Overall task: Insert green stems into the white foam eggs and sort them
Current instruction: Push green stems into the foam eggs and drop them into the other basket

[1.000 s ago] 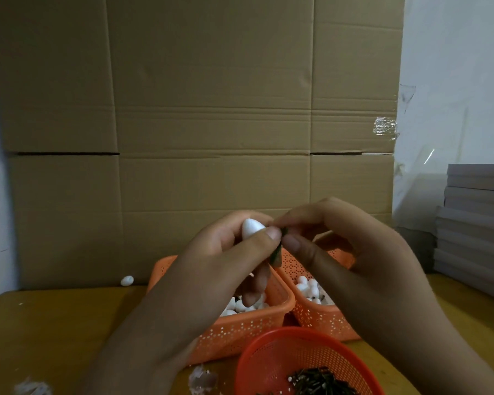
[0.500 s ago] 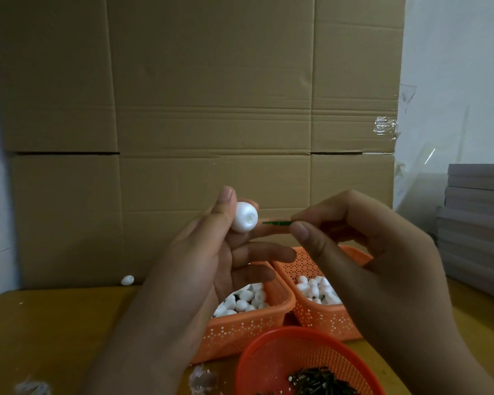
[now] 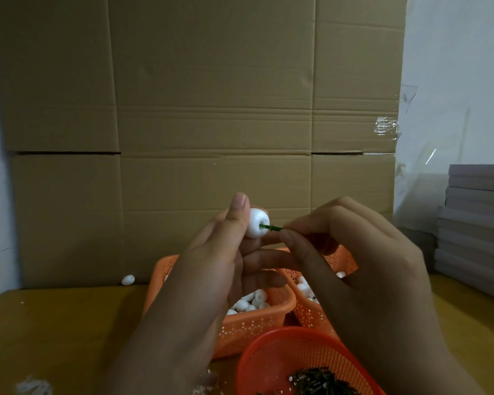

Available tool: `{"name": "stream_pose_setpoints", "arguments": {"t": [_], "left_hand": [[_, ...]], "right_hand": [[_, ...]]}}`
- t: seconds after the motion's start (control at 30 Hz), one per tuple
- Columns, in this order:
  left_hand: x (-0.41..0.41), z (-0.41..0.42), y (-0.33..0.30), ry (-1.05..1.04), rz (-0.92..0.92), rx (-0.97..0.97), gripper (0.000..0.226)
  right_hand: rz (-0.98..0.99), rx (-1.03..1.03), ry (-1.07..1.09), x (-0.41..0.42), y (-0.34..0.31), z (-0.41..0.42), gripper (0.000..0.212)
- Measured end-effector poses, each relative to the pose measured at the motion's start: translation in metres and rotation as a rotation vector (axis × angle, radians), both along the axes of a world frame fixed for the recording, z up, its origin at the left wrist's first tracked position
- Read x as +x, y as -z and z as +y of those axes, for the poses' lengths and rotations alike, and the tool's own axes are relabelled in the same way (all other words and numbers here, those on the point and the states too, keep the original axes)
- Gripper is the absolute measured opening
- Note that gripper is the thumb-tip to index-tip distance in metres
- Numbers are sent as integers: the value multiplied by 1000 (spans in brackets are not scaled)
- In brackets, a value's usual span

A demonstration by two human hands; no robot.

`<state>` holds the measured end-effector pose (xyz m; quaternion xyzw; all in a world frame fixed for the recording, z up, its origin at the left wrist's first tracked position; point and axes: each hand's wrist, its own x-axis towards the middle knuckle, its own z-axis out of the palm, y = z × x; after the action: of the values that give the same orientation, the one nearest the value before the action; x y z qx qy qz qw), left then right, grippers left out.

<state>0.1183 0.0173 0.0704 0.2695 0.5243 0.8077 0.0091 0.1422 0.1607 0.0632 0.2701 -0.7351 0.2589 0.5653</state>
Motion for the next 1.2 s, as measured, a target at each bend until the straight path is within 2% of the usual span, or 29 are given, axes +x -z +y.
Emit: {"name": "stream_pose_setpoints", "arguments": {"t": [0.23, 0.33, 0.43, 0.63, 0.83, 1.0, 1.1, 1.2], "left_hand": [[1, 5, 5, -119, 36, -16, 51], [2, 8, 7, -152, 46, -12, 57], [3, 10, 8, -180, 56, 11, 53], [8, 15, 7, -205, 83, 6, 54], [11, 15, 7, -240, 124, -31, 49], [9, 5, 5, -285, 207, -126, 36], [8, -2, 0, -241, 193, -128, 40], [7, -8, -2, -260, 226, -164, 31]], "right_hand": [[6, 24, 112, 8, 1, -4, 20], [9, 4, 121, 8, 2, -6, 16], [20, -16, 109, 7, 5, -10, 12], [5, -49, 89, 5, 6, -10, 15], [-9, -98, 57, 5, 8, -13, 16], [-10, -57, 118, 4, 6, -11, 15], [-59, -117, 65, 2, 3, -6, 11], [-86, -175, 15, 1, 1, 0, 8]]}}
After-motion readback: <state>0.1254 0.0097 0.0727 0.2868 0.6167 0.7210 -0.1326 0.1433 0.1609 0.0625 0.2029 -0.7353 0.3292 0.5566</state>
